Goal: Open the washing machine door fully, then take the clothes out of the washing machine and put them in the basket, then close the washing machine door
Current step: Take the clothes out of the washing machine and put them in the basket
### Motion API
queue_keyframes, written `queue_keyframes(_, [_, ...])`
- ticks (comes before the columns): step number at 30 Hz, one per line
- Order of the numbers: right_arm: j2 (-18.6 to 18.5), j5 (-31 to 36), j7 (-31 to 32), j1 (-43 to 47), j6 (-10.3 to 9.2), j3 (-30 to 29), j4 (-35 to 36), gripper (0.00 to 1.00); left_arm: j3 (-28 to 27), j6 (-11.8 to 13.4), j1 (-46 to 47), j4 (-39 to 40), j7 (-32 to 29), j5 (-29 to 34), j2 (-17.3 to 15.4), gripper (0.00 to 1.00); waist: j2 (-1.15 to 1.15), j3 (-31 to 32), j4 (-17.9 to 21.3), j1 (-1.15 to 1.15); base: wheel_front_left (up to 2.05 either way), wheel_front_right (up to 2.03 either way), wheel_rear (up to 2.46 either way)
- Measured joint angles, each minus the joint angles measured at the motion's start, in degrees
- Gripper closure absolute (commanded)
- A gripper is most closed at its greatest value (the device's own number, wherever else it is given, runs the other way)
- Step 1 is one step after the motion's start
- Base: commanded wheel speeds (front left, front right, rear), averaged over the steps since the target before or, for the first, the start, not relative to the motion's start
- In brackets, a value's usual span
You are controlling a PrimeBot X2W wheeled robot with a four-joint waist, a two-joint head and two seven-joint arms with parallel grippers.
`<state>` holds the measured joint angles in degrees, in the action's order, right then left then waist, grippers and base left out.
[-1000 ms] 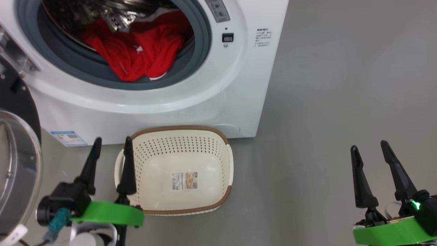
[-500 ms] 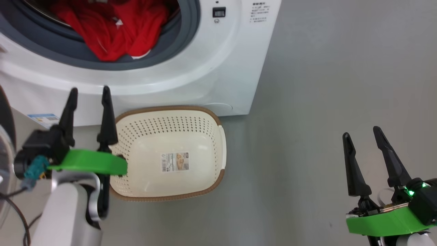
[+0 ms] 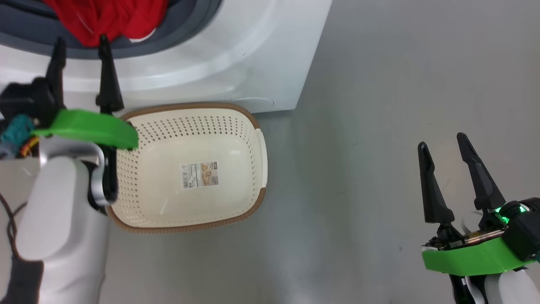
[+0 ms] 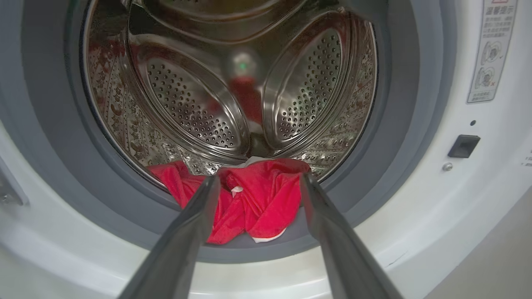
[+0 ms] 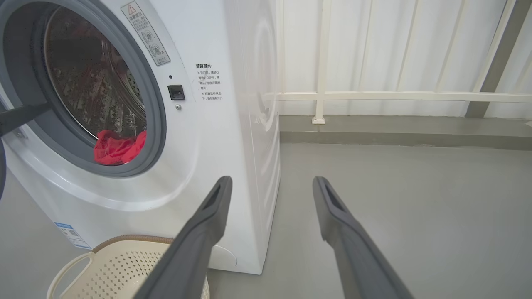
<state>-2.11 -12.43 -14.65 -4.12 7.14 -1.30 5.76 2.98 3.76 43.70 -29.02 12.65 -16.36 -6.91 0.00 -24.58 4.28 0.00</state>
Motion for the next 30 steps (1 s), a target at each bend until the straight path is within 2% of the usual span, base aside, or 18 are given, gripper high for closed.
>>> queue_keyframes(4, [-0.01, 0.05, 0.01, -0.53, 0.0, 0.3, -0.09, 0.0, -0.12, 0.8, 4.55, -4.45, -0.46, 0.1, -0.85, 0.0, 0.0, -1.75, 0.34, 0.0, 0.0, 0.0, 0.0])
queue_keyframes(17, [-0.05, 0.22, 0.0, -3.43, 0.0, 1.74, -0.63, 0.0, -0.74, 0.77, 16.64, -17.74, -1.3, -0.14, -2.11, 0.0, 0.0, -5.82, 2.34, 0.0, 0.0, 0.0, 0.0])
queue_keyframes(25, [-0.05, 0.34, 0.0, -3.43, 0.0, 2.4, -1.29, 0.0, -0.45, 1.77, 23.13, -26.26, -4.58, -0.02, -4.02, 0.0, 0.0, -6.74, 3.96, 0.0, 0.0, 0.0, 0.0])
queue_keyframes(30, [-0.05, 0.34, 0.01, -3.44, 0.0, 3.75, -1.62, 0.0, 0.23, 2.46, 26.2, -30.96, -6.36, 0.7, -6.38, 0.0, 0.0, -7.16, 5.3, 0.0, 0.0, 0.0, 0.0])
